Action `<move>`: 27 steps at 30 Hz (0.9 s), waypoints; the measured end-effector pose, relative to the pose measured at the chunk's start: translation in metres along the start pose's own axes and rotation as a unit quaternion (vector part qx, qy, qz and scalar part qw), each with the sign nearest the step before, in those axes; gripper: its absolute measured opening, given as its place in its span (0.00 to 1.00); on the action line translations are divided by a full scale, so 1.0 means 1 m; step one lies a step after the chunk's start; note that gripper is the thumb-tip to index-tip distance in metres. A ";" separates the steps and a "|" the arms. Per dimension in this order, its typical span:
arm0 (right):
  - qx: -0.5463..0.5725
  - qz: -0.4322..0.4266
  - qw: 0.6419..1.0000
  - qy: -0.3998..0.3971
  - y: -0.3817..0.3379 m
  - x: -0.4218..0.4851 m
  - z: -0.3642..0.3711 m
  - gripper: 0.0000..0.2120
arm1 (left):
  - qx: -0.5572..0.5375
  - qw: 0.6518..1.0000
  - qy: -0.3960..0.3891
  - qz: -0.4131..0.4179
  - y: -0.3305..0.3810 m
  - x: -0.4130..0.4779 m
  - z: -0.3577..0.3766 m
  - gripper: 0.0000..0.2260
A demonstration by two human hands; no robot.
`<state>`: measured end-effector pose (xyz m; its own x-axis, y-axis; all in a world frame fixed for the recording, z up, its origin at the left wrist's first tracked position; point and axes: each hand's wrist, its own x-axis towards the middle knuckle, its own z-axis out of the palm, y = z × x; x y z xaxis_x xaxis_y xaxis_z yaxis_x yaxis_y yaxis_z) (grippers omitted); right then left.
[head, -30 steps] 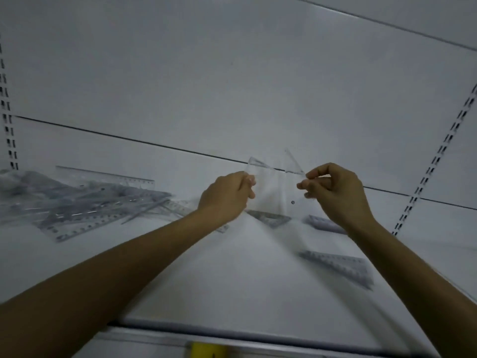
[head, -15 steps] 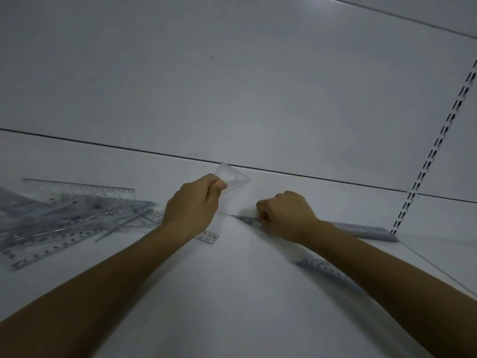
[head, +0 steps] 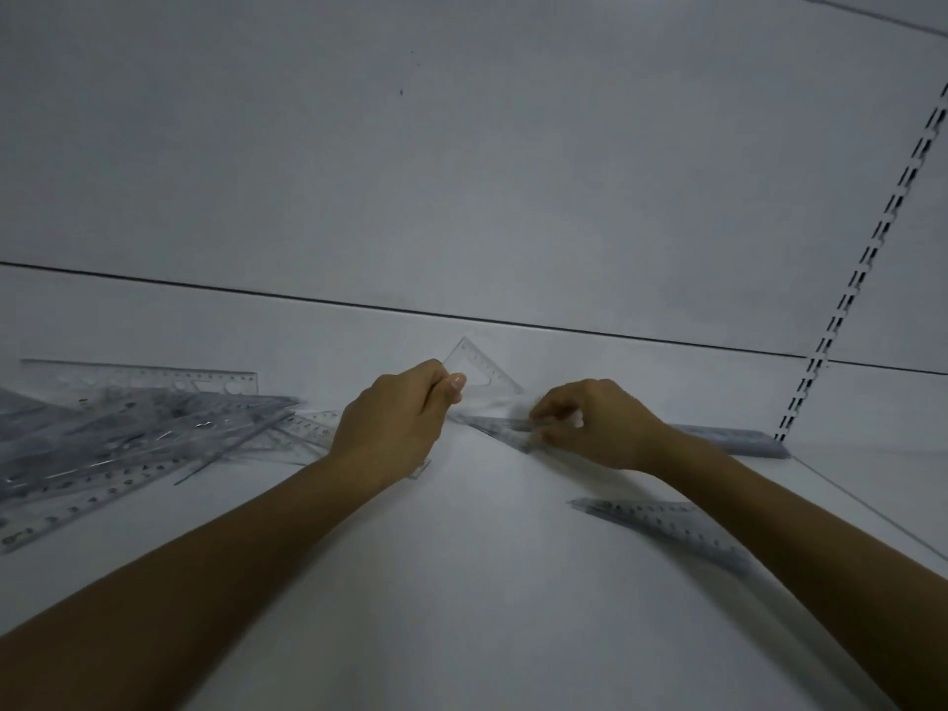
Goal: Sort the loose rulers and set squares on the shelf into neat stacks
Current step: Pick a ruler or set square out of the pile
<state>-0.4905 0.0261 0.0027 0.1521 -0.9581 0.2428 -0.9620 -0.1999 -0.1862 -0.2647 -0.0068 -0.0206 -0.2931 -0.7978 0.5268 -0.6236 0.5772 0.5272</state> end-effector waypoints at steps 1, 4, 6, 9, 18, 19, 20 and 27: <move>-0.016 0.001 1.000 -0.013 -0.001 0.000 0.001 0.13 | 0.001 1.000 -0.004 0.006 0.001 -0.001 0.001 0.16; -0.040 0.001 0.998 -0.041 -0.010 0.001 0.006 0.15 | -0.002 1.000 -0.008 0.024 0.004 -0.003 0.002 0.17; -0.039 -0.001 0.998 -0.055 -0.014 0.001 0.008 0.14 | 0.002 0.999 -0.008 0.031 0.005 -0.004 0.001 0.17; -0.037 0.008 0.998 -0.051 -0.016 0.001 0.007 0.13 | 0.007 0.999 -0.003 0.039 0.006 -0.004 0.000 0.16; 0.004 0.075 0.996 -0.052 -0.027 0.006 0.005 0.06 | 0.020 0.998 0.019 0.056 0.012 -0.007 -0.005 0.18; 0.003 0.079 0.995 -0.053 -0.028 0.007 0.005 0.06 | 0.020 0.998 0.019 0.056 0.012 -0.007 -0.006 0.18; 0.002 0.082 0.995 -0.055 -0.029 0.007 0.006 0.05 | 0.020 0.998 0.019 0.055 0.012 -0.007 -0.007 0.18; -0.030 0.081 0.994 -0.060 -0.032 0.010 0.003 0.06 | 0.003 0.999 0.028 0.032 0.013 -0.008 -0.013 0.15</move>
<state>-0.4576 0.0222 0.0084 0.0168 -0.9950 0.0984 -0.9872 -0.0321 -0.1562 -0.2611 0.0096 -0.0093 -0.2922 -0.7482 0.5957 -0.6087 0.6259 0.4875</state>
